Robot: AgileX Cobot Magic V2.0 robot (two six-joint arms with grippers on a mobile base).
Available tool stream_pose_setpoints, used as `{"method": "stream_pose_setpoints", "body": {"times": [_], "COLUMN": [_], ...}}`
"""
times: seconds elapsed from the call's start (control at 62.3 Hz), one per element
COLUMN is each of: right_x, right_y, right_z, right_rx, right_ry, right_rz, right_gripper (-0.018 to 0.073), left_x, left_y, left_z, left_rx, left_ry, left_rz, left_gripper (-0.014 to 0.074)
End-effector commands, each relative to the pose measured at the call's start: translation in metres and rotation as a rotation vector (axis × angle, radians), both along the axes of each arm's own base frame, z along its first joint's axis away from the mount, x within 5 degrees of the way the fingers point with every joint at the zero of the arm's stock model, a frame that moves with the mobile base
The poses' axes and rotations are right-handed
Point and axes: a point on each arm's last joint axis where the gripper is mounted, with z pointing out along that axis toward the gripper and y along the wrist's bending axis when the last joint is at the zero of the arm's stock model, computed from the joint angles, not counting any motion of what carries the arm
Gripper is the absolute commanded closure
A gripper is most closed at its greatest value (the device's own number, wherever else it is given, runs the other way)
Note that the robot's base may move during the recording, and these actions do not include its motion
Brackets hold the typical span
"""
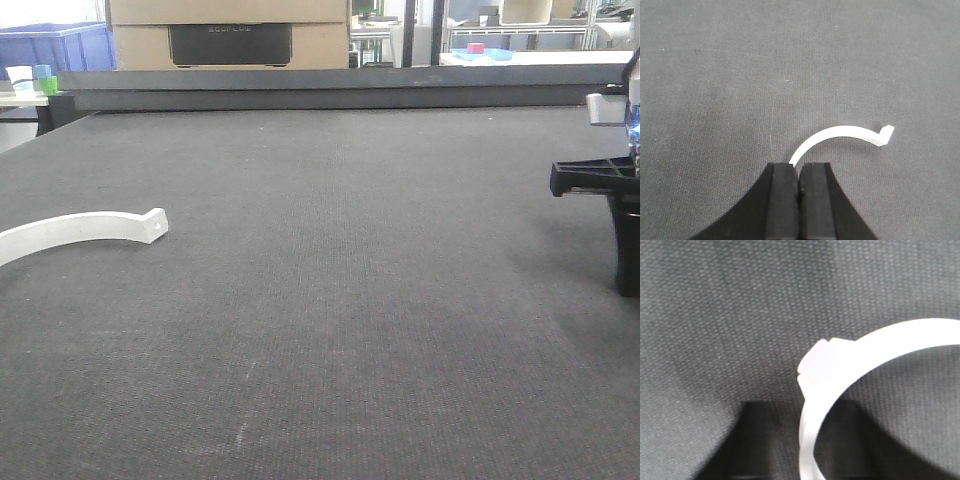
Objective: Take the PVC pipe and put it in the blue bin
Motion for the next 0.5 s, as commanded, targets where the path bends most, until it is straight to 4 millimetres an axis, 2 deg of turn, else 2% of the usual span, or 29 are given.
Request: {"method": "stream_pose_setpoints", "body": {"times": [0.0,0.096,0.209,0.305,0.482], "right_x": [0.002,0.002,-0.001,-0.005,-0.018], "right_y": [-0.002,-0.003,-0.005,-0.005,-0.009], "right_z": [0.001,0.001,0.002,0.012,0.046], "right_rx": [-0.002,-0.012,-0.031,-0.032,-0.036], "right_ry": [-0.008,-0.010,0.017,0.008,-0.093], "right_rz": [-0.007,0.000,0.024,0.077,0.142], "right_gripper": [0.0597,0.0724,0.0727,0.0727,0.0727], "left_x": [0.001,0.000,0.000,-0.002,-0.002], "left_y": [-0.001,0.000,0.000,-0.001,-0.001], "left_z": [0.001,0.001,0.001,0.001,0.012], "left_rx": [-0.006,0.000,0.000,-0.006,-0.071], "left_ry": [-0.018,-0.005,-0.005,0.031,0.089], "left_rz": [0.000,-0.001,-0.001,-0.002,0.055], "left_gripper": [0.0707,0.0707,0.0707,0.0707,0.0707]}}
